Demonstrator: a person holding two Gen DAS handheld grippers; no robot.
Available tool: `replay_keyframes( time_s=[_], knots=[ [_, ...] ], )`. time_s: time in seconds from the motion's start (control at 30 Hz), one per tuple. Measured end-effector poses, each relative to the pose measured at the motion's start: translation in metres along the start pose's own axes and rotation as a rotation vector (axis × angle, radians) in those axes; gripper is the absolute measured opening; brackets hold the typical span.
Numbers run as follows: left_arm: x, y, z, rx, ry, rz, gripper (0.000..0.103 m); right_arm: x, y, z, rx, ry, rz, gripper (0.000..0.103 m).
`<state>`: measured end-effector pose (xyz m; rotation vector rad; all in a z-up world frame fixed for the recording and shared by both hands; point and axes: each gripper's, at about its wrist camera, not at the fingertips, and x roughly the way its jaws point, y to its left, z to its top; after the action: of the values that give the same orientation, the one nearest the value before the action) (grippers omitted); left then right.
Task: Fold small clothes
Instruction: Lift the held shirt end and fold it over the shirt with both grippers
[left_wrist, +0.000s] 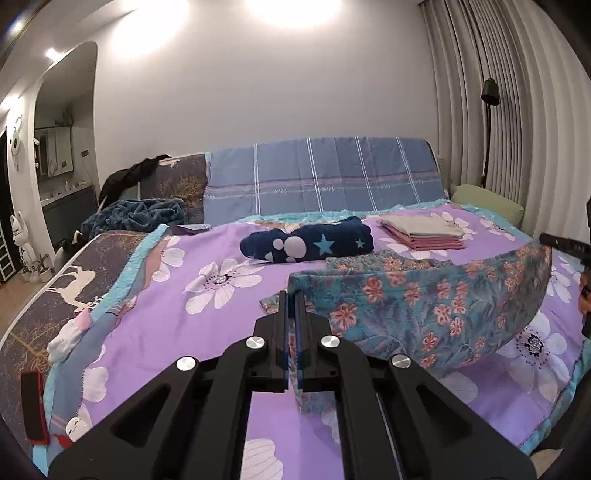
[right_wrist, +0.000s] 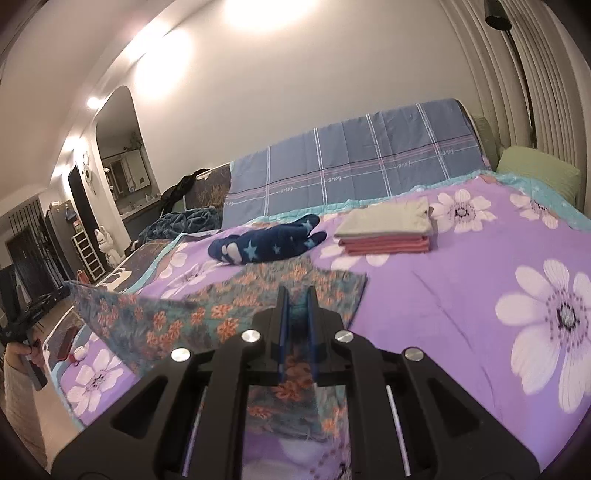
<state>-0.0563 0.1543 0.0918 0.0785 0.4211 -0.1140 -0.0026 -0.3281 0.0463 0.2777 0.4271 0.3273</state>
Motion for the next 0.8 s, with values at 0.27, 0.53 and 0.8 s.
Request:
replay_keyframes(
  time_s=[0.27,0.53,0.8],
  knots=[
    [0.064,-0.005,0.000,0.033,0.083,0.014,0.002,0.065,-0.001,0.023,-0.029,0.046,-0.050,0.009],
    [0.144,0.013,0.033,0.034,0.086,0.069,0.002,0.146,-0.015,0.064,-0.042,0.063,-0.109,0.009],
    [0.269,0.026,0.048,0.039,0.175,0.099,0.002,0.260,-0.044,0.081,-0.077,0.150,-0.207,0.009]
  ],
)
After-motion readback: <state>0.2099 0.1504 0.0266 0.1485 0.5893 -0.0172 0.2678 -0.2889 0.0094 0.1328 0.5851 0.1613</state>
